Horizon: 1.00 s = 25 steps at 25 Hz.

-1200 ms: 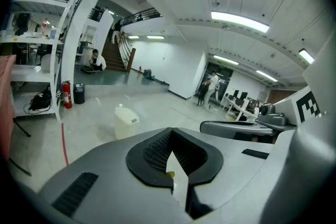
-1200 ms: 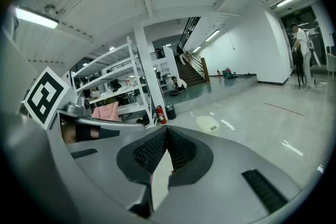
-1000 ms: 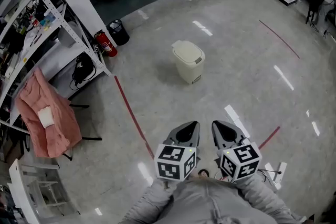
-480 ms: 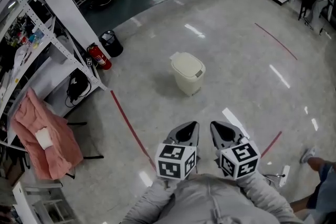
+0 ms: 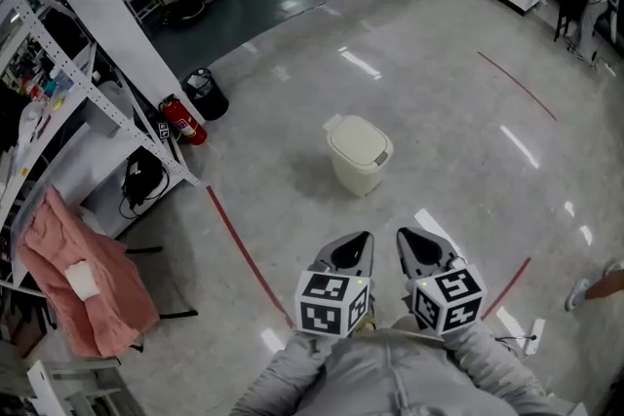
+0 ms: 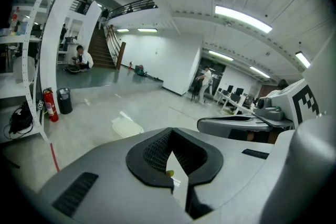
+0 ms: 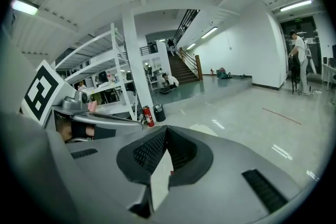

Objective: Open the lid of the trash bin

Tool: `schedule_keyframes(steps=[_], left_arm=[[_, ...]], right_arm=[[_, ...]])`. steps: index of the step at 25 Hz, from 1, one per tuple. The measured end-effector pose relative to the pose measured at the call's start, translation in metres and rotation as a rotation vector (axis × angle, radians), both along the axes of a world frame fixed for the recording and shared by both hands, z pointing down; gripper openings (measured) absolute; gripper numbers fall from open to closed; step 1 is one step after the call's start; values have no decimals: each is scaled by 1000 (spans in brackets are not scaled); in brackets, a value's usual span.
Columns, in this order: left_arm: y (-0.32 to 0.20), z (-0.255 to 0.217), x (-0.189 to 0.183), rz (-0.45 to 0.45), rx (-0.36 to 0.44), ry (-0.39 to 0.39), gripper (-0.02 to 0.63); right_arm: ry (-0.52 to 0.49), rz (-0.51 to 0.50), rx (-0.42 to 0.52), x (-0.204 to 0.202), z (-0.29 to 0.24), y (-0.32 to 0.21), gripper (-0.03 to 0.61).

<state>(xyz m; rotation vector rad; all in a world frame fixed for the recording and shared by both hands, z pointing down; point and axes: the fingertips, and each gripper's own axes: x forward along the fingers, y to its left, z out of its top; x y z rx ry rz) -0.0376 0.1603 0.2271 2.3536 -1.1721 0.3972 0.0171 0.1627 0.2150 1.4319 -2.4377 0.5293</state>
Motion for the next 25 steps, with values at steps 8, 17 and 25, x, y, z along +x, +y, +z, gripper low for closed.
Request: schedule_keyframes(steps=[8, 17, 25], left_arm=[[-32, 16, -8, 5, -36, -8, 3], [-91, 38, -8, -35, -64, -7, 5], [-174, 74, 6, -49, -107, -27, 4]], right_arm=[[8, 20, -56, -2, 14, -31, -3], [46, -13, -106, 5, 43, -89, -3], [79, -63, -172, 19, 80, -175, -3]])
